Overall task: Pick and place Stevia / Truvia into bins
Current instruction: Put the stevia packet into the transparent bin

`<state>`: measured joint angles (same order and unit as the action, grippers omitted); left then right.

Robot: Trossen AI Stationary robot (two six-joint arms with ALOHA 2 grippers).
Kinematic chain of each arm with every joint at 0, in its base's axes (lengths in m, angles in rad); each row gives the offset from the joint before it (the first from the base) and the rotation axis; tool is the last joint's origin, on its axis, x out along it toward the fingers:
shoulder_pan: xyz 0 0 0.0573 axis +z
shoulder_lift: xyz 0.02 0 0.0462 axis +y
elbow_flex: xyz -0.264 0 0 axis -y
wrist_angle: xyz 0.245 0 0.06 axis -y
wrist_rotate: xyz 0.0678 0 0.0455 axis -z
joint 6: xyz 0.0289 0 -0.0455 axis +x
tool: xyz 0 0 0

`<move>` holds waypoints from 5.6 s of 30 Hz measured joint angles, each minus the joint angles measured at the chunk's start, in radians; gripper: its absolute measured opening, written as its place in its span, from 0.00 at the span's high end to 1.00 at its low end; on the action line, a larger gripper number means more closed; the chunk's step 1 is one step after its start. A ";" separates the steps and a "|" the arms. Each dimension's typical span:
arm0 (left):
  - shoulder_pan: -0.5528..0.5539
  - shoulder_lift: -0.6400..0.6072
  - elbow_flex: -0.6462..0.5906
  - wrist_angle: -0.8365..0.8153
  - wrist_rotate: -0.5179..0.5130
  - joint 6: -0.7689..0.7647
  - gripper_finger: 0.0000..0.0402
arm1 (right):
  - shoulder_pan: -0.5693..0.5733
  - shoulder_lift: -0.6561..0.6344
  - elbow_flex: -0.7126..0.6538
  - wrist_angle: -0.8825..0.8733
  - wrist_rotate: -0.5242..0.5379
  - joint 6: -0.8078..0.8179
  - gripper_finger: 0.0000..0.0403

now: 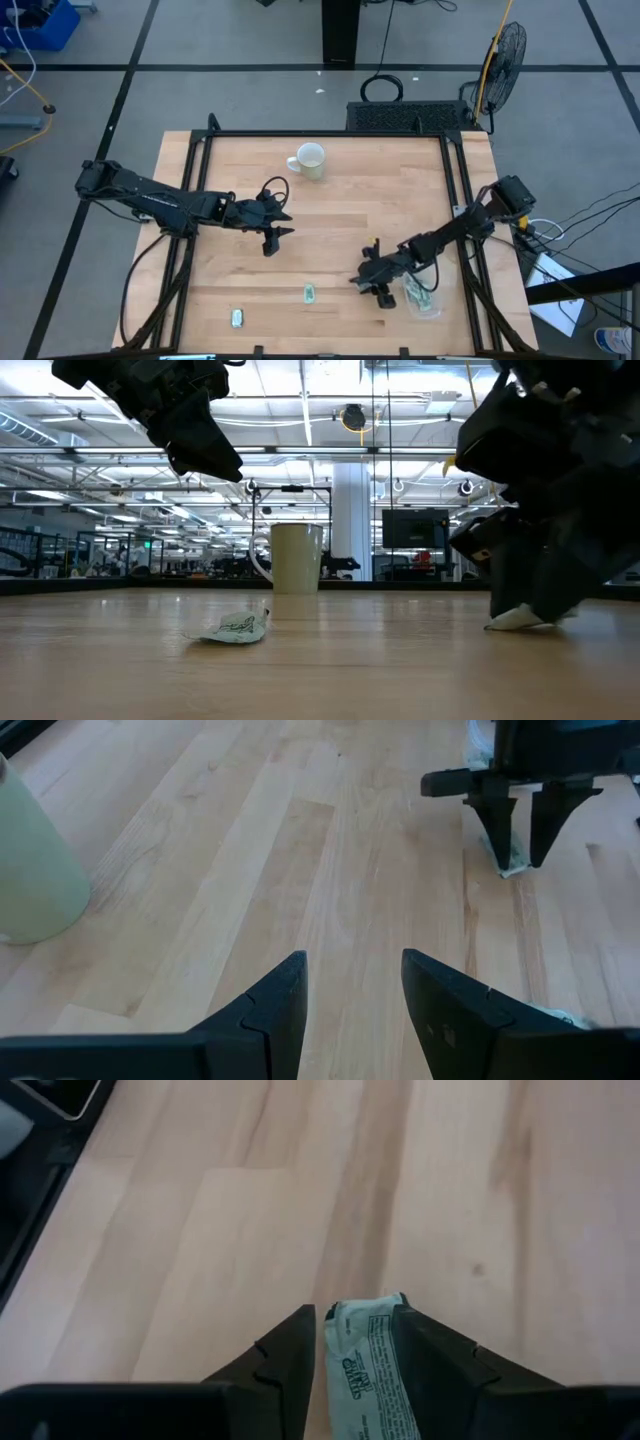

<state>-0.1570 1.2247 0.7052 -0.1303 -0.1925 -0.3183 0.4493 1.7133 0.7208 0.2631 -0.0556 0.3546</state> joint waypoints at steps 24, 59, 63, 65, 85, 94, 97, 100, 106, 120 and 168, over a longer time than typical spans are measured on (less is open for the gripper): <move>0.000 0.000 0.000 -0.001 0.000 -0.004 0.58 | -0.050 -0.043 0.009 0.015 0.005 -0.103 0.99; 0.000 0.000 0.000 -0.007 0.008 -0.060 0.58 | 0.529 -0.423 0.135 -1.061 0.237 1.009 1.00; 0.000 0.000 0.000 -0.006 0.008 -0.075 0.58 | 0.528 -0.419 0.123 -1.055 0.263 1.003 0.99; 0.000 0.000 0.000 -0.001 0.008 -0.076 0.58 | 0.526 -0.418 0.101 -1.042 0.295 0.991 0.98; -0.037 0.000 0.000 -0.056 0.037 -0.060 0.58 | 0.393 -0.457 0.006 -0.840 0.384 0.683 0.72; -0.141 0.023 0.000 -0.046 0.080 -0.003 0.58 | 0.277 -0.472 0.007 -0.536 0.554 0.361 0.73; -0.179 0.064 -0.002 -0.033 0.080 -0.004 0.58 | 0.217 -0.431 0.007 -0.436 0.557 0.232 0.73; -0.217 0.099 -0.004 -0.067 0.081 -0.030 0.58 | 0.155 -0.352 0.007 -0.249 0.529 0.077 0.73; -0.296 0.109 -0.003 -0.191 0.163 -0.119 0.58 | 0.042 -0.133 0.006 0.223 0.282 -0.206 0.73; -0.557 0.111 -0.003 -0.261 0.130 -0.459 0.58 | -0.088 0.291 0.380 0.233 0.077 -0.533 0.57; -0.652 0.111 -0.002 -0.294 -0.019 -0.497 0.58 | -0.017 -0.083 0.457 -0.732 0.174 -0.079 0.96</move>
<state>-0.8085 1.3354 0.7029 -0.4240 -0.2119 -0.8150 0.4326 1.6302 1.1774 -0.4691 0.1186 0.2755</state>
